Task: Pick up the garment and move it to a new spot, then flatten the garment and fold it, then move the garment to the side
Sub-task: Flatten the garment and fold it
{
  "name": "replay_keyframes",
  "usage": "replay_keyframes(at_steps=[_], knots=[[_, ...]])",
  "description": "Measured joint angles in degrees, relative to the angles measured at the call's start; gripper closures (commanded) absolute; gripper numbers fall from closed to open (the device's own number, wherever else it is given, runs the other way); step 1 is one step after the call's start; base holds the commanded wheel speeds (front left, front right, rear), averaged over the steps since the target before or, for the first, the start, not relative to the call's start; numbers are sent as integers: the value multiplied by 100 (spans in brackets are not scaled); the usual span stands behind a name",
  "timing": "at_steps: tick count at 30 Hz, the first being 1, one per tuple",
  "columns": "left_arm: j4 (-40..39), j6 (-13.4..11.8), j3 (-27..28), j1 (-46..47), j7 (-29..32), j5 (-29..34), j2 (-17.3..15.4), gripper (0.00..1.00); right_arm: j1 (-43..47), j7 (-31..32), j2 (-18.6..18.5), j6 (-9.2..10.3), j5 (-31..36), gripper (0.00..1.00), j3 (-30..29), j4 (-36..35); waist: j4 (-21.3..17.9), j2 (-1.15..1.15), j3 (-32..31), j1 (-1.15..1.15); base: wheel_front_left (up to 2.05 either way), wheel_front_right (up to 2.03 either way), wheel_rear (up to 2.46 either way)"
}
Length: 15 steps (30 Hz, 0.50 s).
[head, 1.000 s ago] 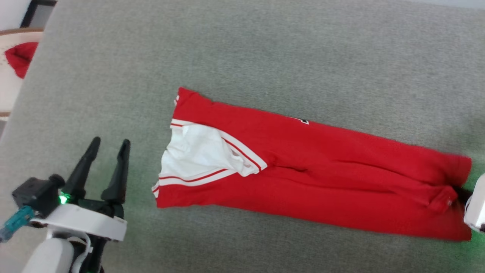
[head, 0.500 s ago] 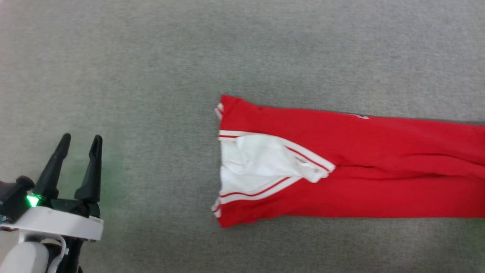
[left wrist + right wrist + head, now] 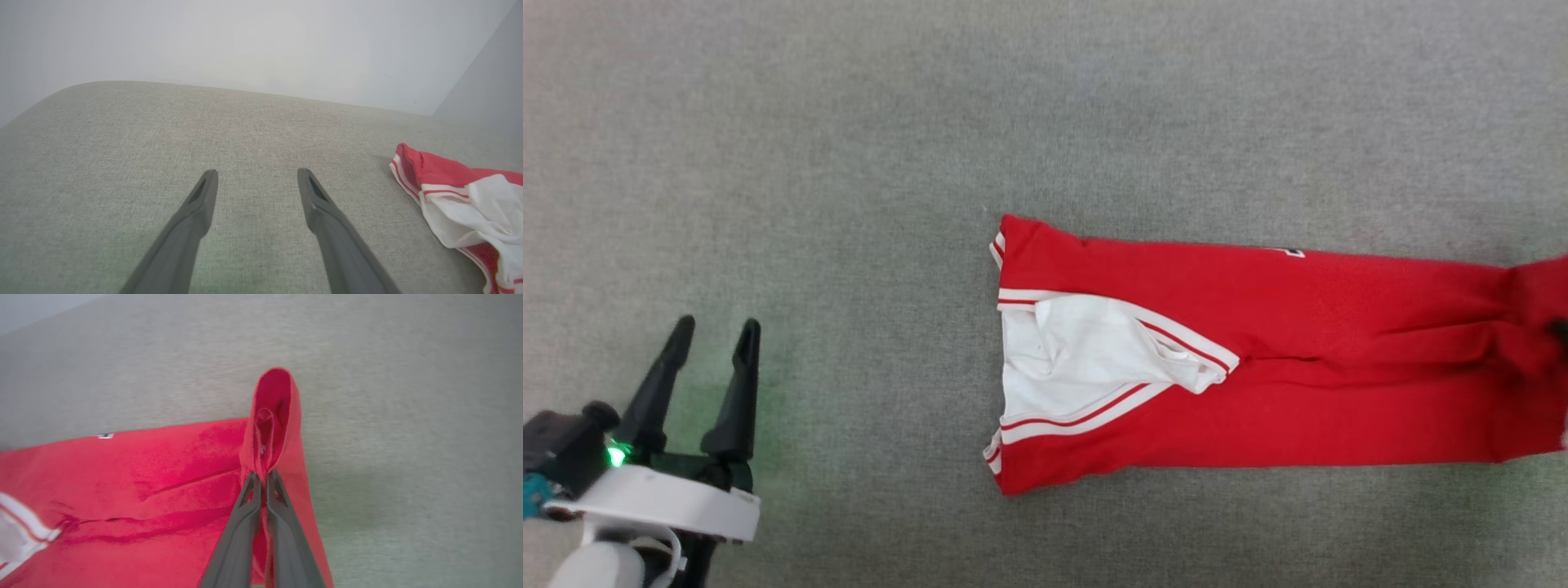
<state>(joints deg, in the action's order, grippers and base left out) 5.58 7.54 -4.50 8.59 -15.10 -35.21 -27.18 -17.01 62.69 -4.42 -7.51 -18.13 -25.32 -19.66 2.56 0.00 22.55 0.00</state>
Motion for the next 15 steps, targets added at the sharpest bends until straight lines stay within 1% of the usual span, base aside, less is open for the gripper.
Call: replay_keyframes(at_steps=[5,8,11,15], knots=[[48,0,-11,-99,0,0,60,0,137,132,114,0,-434,100,1174,-490,-3,0,-198,0,0,0,0],[58,0,-37,-135,0,-1,91,0,112,143,126,1,-667,100,1828,-573,58,0,-257,0,0,0,0],[71,0,-97,-131,0,-11,123,0,-83,59,141,1,-918,100,2431,-443,167,0,-265,0,0,0,0],[107,0,-212,-64,1,-63,159,0,-405,-193,145,1,-1118,100,3204,35,342,0,-233,0,0,0,0]])
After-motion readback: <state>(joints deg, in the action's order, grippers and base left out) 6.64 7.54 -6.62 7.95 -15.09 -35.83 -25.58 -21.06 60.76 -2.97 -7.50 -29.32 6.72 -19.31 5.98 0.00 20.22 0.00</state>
